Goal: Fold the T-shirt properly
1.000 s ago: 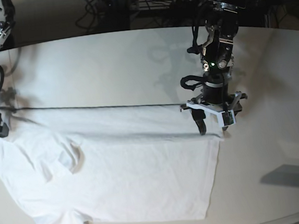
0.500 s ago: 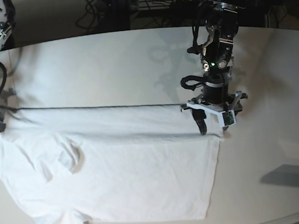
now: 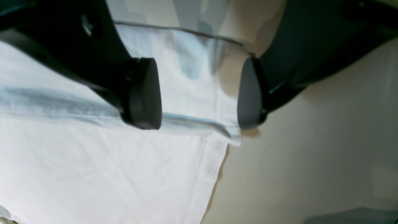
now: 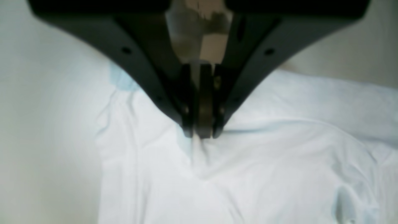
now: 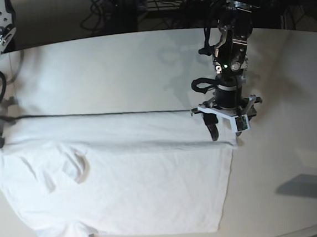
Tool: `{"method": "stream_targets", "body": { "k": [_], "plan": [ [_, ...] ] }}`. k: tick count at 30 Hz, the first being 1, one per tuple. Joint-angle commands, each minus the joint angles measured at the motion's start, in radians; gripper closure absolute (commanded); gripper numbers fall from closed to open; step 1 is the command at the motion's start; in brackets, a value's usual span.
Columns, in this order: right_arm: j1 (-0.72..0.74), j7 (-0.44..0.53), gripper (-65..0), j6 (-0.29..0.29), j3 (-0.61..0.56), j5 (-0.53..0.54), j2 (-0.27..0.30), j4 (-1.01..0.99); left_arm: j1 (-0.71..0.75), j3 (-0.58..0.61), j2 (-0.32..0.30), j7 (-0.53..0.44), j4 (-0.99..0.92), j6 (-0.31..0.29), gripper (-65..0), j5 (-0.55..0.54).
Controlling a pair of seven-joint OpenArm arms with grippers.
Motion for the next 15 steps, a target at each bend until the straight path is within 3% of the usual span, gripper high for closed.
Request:
{"method": "stream_targets", "body": {
  "k": [1, 11, 15],
  "plan": [
    [0.025, 0.03, -0.3, 0.003, 0.002, 0.013, 0.026, 0.014, -0.012, -0.005, -0.007, -0.027, 0.017, 0.004, -38.0, 0.009],
    [0.037, 0.058, -0.6, 0.003, -0.083, 0.014, 0.028, -0.078, -0.012, -0.005, -0.012, -0.027, 0.019, 0.004, -38.0, 0.009],
    [0.042, 0.081, -8.0, 0.003, -0.086, 0.014, 0.025, -0.104, -0.013, -0.005, -0.012, -0.027, 0.019, 0.004, -38.0, 0.009]
  ]
}}
